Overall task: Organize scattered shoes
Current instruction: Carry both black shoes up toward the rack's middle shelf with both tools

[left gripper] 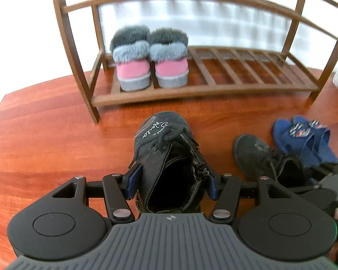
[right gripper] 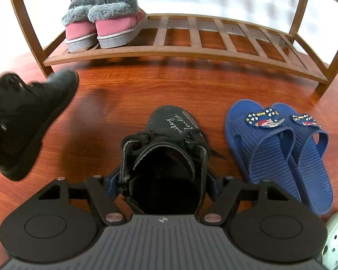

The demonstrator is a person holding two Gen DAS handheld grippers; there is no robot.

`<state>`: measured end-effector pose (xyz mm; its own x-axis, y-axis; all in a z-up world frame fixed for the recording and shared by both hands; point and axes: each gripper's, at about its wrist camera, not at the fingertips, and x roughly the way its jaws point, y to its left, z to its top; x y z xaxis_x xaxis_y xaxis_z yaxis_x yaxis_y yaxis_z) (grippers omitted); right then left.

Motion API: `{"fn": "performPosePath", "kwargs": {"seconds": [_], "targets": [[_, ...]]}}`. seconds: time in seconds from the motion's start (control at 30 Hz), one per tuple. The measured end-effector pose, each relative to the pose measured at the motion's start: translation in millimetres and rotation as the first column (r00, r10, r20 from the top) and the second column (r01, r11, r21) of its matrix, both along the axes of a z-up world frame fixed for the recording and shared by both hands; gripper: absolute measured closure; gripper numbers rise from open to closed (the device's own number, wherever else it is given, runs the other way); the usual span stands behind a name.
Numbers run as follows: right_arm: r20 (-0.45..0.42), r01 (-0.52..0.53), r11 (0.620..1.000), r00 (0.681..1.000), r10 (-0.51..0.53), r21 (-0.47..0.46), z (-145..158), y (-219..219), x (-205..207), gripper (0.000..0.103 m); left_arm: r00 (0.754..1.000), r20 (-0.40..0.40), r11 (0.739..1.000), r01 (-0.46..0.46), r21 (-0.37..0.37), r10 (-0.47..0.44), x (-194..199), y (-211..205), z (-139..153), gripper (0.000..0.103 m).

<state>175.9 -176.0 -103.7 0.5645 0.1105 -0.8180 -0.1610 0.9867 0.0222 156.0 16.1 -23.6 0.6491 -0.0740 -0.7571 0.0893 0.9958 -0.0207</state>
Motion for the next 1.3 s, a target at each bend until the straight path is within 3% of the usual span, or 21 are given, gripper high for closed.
{"fn": "performPosePath", "kwargs": {"seconds": [0.2, 0.57, 0.73, 1.07, 1.3], "targets": [[0.005, 0.010, 0.999, 1.000, -0.010, 0.032, 11, -4, 0, 0.045, 0.998, 0.062, 1.000, -0.006, -0.008, 0.007, 2, 7, 35, 0.044], [0.077, 0.017, 0.995, 0.997, -0.025, 0.096, 65, -12, -5, 0.046, 0.980, 0.196, 1.000, -0.014, -0.026, 0.019, 5, 15, 103, 0.045], [0.094, 0.022, 0.991, 0.995, -0.035, 0.132, 87, -17, -10, 0.046, 0.968, 0.248, 1.000, -0.030, -0.009, 0.031, 25, 24, 136, 0.044], [0.123, 0.059, 0.985, 0.989, -0.079, 0.160, 112, -21, -23, 0.046, 0.959, 0.278, 0.994, -0.081, 0.075, 0.057, 97, 35, 159, 0.044], [0.125, 0.109, 0.979, 0.983, -0.131, 0.173, 118, -28, -36, 0.046, 0.965, 0.253, 0.994, -0.088, 0.068, 0.068, 139, 33, 158, 0.044]]}}
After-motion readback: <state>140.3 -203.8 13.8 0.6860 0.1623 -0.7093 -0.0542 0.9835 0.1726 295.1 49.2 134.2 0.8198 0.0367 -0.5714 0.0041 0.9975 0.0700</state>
